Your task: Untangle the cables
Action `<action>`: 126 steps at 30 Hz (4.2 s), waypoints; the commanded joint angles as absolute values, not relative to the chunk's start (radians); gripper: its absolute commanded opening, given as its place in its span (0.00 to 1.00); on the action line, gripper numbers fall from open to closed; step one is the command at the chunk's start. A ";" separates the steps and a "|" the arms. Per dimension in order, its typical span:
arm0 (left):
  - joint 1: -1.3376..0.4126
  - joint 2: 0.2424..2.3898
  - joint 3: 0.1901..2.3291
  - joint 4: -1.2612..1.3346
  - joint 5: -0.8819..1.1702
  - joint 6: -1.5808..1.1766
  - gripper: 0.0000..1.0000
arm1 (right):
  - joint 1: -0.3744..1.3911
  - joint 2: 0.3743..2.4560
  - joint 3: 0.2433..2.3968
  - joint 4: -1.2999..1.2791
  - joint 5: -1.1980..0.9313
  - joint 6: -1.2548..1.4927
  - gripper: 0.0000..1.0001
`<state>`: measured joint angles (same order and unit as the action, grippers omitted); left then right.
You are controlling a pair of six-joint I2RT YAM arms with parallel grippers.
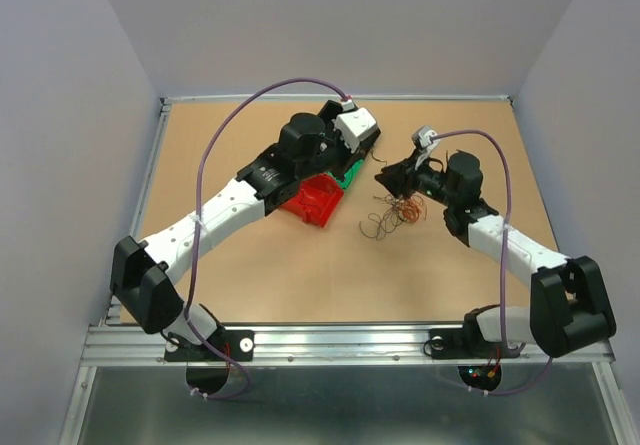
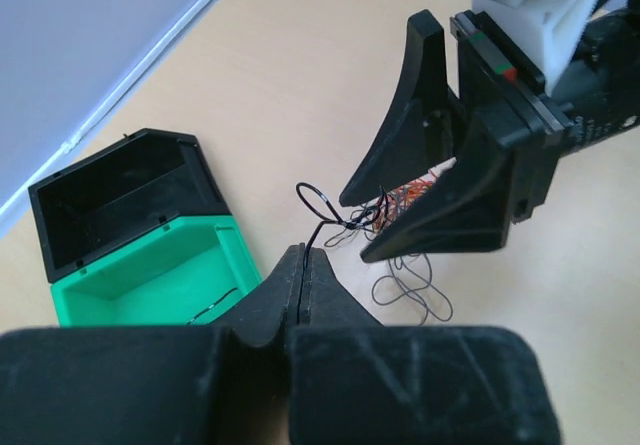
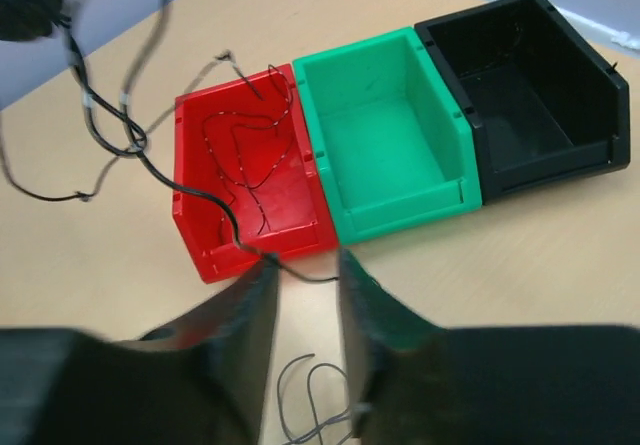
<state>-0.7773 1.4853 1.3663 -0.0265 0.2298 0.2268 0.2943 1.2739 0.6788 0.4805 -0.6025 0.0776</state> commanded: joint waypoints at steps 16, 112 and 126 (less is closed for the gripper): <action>-0.597 1.356 1.304 0.132 0.094 0.095 0.00 | 0.295 1.040 0.902 0.399 0.041 0.261 0.01; -0.707 1.468 1.345 0.187 0.546 0.149 0.00 | 0.295 1.325 0.725 0.756 -0.673 0.317 0.56; -0.707 1.496 1.465 0.098 0.557 0.156 0.00 | 0.324 1.488 0.781 0.865 -0.761 0.350 0.43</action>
<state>-0.7052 1.5051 1.3823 0.0959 0.5484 0.1482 0.3107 1.4685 0.7132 0.7746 -0.7250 0.3481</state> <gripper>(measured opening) 0.033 0.469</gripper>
